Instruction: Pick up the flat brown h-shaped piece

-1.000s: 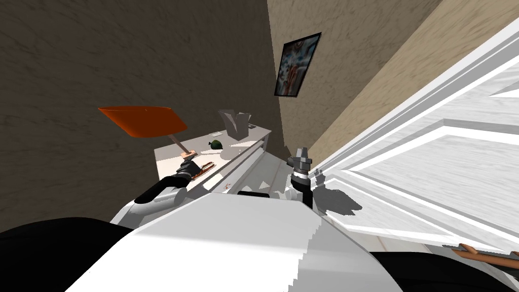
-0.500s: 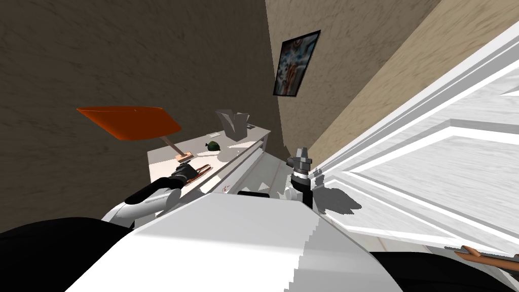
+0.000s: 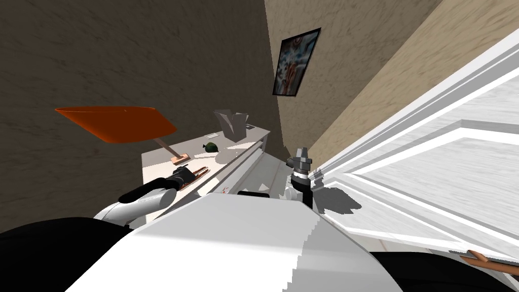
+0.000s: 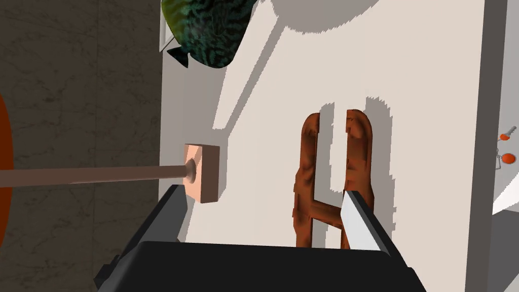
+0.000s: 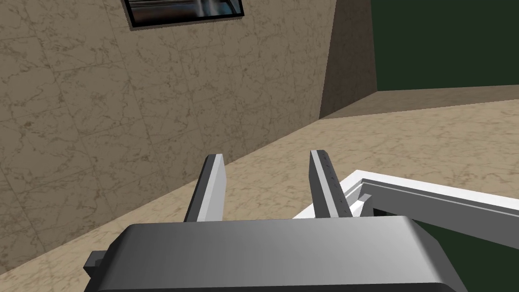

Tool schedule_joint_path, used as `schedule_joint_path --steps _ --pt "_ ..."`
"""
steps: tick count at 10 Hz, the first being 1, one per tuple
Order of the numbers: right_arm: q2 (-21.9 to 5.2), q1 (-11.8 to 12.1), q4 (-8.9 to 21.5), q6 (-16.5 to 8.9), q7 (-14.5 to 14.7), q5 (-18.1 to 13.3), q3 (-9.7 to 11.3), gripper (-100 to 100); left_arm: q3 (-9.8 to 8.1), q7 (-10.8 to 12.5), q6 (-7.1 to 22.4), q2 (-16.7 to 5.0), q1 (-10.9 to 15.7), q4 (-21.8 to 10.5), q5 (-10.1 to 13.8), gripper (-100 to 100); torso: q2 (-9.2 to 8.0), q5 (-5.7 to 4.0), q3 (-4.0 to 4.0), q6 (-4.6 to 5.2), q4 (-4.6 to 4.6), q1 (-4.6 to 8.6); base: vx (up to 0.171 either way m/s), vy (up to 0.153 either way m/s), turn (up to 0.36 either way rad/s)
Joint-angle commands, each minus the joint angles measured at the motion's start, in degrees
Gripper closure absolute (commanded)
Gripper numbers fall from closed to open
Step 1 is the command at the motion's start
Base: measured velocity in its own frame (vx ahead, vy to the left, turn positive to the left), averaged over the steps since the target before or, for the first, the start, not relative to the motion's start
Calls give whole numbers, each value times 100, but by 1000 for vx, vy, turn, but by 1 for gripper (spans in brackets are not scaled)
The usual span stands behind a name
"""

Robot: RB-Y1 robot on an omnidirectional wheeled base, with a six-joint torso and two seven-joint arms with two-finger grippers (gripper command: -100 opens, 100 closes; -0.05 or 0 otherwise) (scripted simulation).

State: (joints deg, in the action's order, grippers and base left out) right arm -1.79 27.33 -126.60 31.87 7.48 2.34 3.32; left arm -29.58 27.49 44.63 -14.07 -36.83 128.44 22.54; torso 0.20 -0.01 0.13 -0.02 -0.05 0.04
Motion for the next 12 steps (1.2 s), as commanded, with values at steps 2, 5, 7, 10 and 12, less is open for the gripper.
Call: schedule_joint_path --steps 2,5,7,10,12 --pt "0 0 0 0 0 0 0 0 -135 182 421 -86 -4 -54 173 -100 -10 0 -6 0 2 0 35 -6 -6" --pt "0 0 0 0 0 0 0 0 -245 337 941 -163 -4 -89 317 -100 -1 1 -1 0 1 -5 61 4 -6" --pt "0 0 0 0 0 0 0 0 -344 486 1293 -244 -2 -130 457 -100 -2 1 -1 0 0 -6 58 7 0" --pt "0 0 0 0 0 0 0 0 -433 628 1706 -327 1 -178 594 -100 -10 1 -6 0 2 -5 39 4 3" --pt "0 0 0 0 0 0 0 0 -511 763 2065 -413 4 -231 726 -100 -3 1 -2 0 1 -5 60 8 7"
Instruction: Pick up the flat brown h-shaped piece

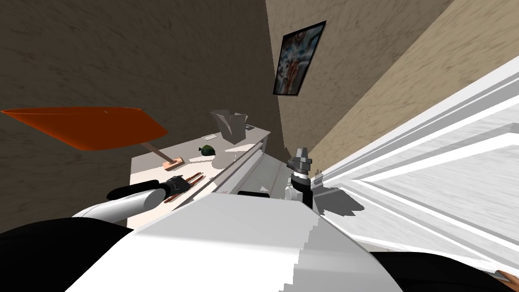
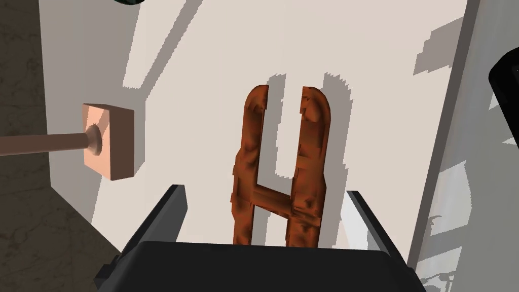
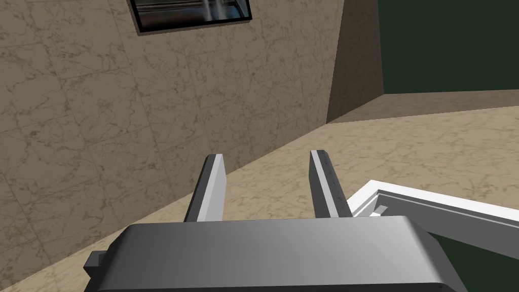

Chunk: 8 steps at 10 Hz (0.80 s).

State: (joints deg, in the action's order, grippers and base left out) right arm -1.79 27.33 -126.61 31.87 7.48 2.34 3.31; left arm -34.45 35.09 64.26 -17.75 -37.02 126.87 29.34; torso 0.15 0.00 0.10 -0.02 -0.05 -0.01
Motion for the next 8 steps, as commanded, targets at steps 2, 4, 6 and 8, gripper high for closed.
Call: schedule_joint_path --steps 2,4,6,8 --pt "0 0 0 0 0 0 0 0 -92 132 451 -132 26 -131 173 -100 0 0 0 0 0 -3 49 15 10" --pt "0 0 0 0 0 0 0 0 -150 253 776 -220 29 -192 295 -100 -2 1 -2 0 1 -4 50 16 14" --pt "0 0 0 0 0 0 0 0 -199 366 1074 -308 31 -255 411 -100 -1 1 -1 0 1 -6 48 18 13" --pt "0 0 0 0 0 0 0 0 -240 472 1326 -396 34 -318 520 -100 -11 0 -6 0 2 0 28 8 12"
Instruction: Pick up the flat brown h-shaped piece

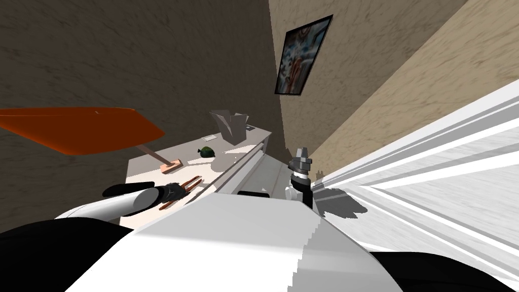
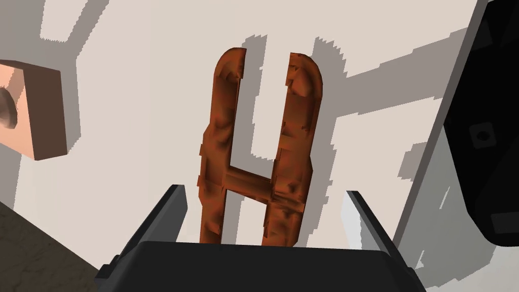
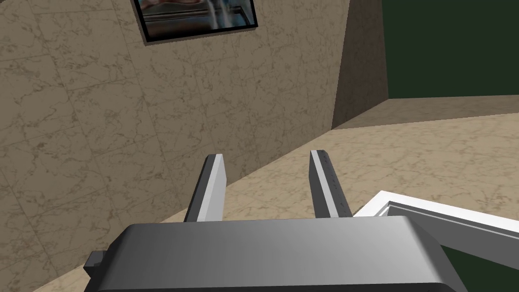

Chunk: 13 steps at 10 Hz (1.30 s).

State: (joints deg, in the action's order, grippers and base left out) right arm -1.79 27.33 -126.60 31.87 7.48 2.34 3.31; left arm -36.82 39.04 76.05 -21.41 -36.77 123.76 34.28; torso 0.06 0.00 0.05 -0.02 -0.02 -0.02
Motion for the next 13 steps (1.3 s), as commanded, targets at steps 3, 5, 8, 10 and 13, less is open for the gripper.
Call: schedule_joint_path --steps 3,5,8,10,13 --pt "0 0 0 0 0 0 0 0 -38 174 512 -116 11 -69 128 -100 3 1 2 1 -1 -4 39 17 14" --pt "0 0 0 0 0 0 0 0 -67 263 773 -200 14 -128 221 -100 3 1 2 1 -1 -3 40 18 16" --pt "0 0 0 0 0 0 0 0 -113 414 1224 -354 20 -230 383 -100 0 1 0 1 0 -1 35 16 18" --pt "0 0 0 0 0 0 0 0 -131 476 1411 -421 24 -273 450 -100 3 1 2 0 -1 -4 40 19 21" --pt "0 0 0 0 0 0 0 0 -166 602 1796 -568 34 -359 587 -100 -1 1 0 1 0 -3 31 18 19"
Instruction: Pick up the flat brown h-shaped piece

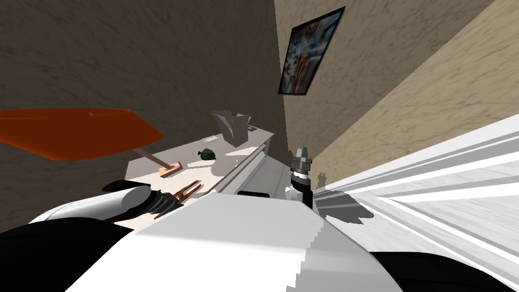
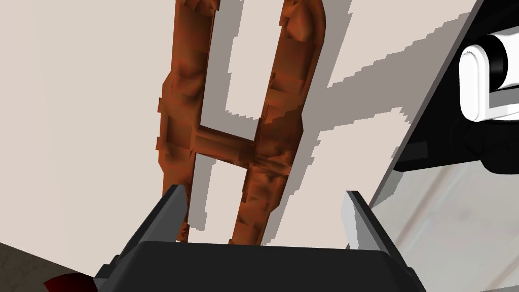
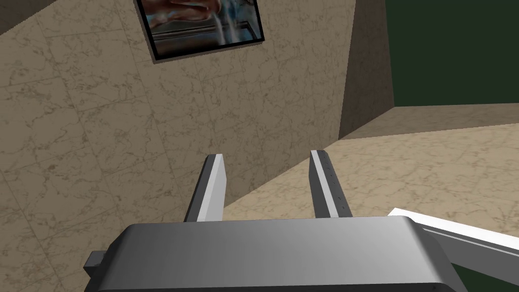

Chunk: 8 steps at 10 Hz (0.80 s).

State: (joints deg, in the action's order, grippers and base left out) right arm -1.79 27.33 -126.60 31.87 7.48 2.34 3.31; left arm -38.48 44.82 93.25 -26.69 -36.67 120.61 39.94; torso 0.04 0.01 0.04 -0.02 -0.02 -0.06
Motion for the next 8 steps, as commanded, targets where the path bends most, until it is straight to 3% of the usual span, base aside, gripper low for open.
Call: schedule_joint_path --steps 1,2,3,4,8 --pt "0 0 0 0 0 0 0 0 -9 55 173 -79 27 -64 55 -100 0 0 0 0 0 0 30 18 17" --pt "0 0 0 0 0 0 0 0 -9 37 111 -54 20 -33 38 -100 0 0 0 0 0 1 14 7 2" --pt "0 0 0 0 0 0 0 0 -9 46 135 -59 23 -37 41 0 -5 -1 -3 0 1 5 0 0 0" --pt "0 0 0 0 0 0 0 0 -37 39 52 -104 134 -315 0 -100 -9 -1 -5 0 2 8 -46 -14 -166" --pt "1 -2 0 0 0 0 1 0 -92 27 -109 -193 358 -871 -82 -100 -41 -5 -23 1 9 22 -79 -34 -133"
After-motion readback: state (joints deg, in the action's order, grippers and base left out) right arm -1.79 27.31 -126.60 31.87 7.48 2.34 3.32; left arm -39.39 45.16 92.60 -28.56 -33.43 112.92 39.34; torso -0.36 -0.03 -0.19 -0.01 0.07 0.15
